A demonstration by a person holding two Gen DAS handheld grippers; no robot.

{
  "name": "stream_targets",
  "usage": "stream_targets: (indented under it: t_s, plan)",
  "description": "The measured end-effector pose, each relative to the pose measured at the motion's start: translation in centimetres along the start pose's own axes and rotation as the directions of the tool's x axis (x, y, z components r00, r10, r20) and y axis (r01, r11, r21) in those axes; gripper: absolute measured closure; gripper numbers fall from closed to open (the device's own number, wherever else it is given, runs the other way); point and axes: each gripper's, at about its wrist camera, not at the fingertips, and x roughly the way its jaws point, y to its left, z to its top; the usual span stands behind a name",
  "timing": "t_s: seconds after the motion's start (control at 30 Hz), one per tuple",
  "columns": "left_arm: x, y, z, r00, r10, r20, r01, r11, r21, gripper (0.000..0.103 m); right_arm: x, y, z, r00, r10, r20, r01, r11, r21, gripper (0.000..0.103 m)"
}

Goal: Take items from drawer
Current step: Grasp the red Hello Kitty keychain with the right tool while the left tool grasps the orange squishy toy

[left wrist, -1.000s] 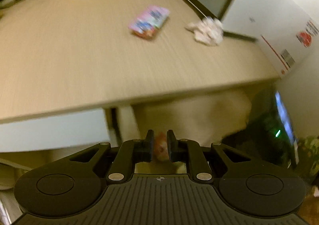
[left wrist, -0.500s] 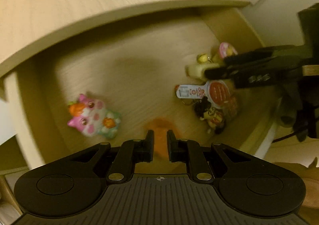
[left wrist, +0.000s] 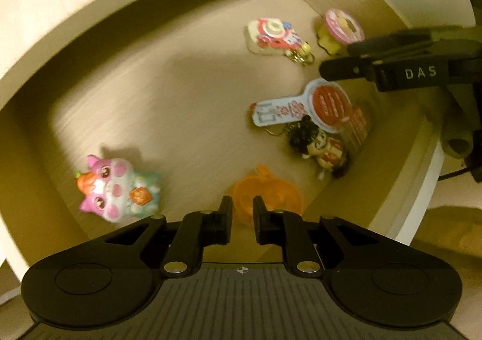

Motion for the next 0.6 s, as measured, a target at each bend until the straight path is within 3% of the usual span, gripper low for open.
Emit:
stream_targets:
  t_s: [0.17, 0.4, 0.6]
  plan:
    - [0.9, 0.0, 0.2, 0.999, 0.039, -0.017, -0.039, 0.999, 0.008, 0.087, 0.2, 0.6, -0.4, 1.0, 0.005, 0.007, -0.004, 1.0, -0.023, 0.035]
    - [2.5, -0.3, 0.6, 1.0, -0.004, -0.02, 0.004, 1.0, 0.001, 0.087, -0.1, 0.6, -0.4, 1.0, 0.009, 0.008, -0.008, 1.0, -0.019, 0.035]
    - [2.8, -0.8, 0.6, 1.0, -0.01, -0.024, 0.009, 1.0, -0.015, 0.087, -0.8, 3.4, 1.2, 0.997, -0.046, 0.064, 0.06, 0.97, -0.235, 0.035]
